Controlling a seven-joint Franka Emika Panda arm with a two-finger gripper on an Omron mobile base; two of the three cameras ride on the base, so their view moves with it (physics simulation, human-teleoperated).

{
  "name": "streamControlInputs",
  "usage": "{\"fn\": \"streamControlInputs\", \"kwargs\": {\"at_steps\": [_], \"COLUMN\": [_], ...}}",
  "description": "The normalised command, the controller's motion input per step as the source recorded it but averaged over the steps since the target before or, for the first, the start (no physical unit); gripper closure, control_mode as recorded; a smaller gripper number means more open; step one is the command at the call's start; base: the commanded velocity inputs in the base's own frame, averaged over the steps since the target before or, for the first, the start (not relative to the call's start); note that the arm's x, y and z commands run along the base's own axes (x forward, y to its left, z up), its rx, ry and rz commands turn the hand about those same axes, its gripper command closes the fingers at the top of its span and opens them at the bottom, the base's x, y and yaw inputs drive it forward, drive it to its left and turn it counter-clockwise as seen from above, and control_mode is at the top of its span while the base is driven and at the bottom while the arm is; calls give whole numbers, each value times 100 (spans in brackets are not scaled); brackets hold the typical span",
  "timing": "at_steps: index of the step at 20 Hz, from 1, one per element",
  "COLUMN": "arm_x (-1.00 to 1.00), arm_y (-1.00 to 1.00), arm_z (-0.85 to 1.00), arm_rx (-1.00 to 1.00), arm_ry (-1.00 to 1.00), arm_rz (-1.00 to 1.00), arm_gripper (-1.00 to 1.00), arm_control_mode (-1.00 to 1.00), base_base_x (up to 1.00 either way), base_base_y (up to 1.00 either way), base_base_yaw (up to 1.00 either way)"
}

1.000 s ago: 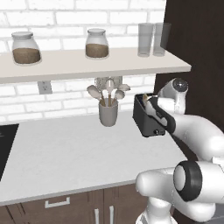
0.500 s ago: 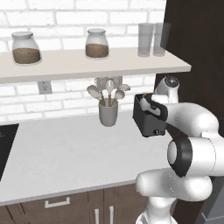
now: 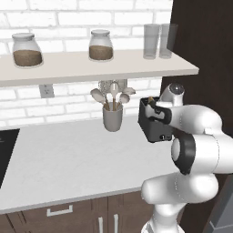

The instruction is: Start the toaster. Once the lever pops up, take the bread to the plate on the dining counter.

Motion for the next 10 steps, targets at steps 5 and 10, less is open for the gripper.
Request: {"fn": "streamControlInputs", "kwargs": {"at_steps": [5, 10], "arm_x": [24, 28], "arm_y": [0, 0], "arm_z": [-23, -14], "arm_rx": [5, 5], "arm_ry": [0, 0], "arm_rz": [0, 0], "arm_gripper": [-100, -100], "arm_control_mode": [-100, -100], "base_base_x": [0, 0], "base_base_y": [0, 0], "base_base_yaw": [0, 0]}}
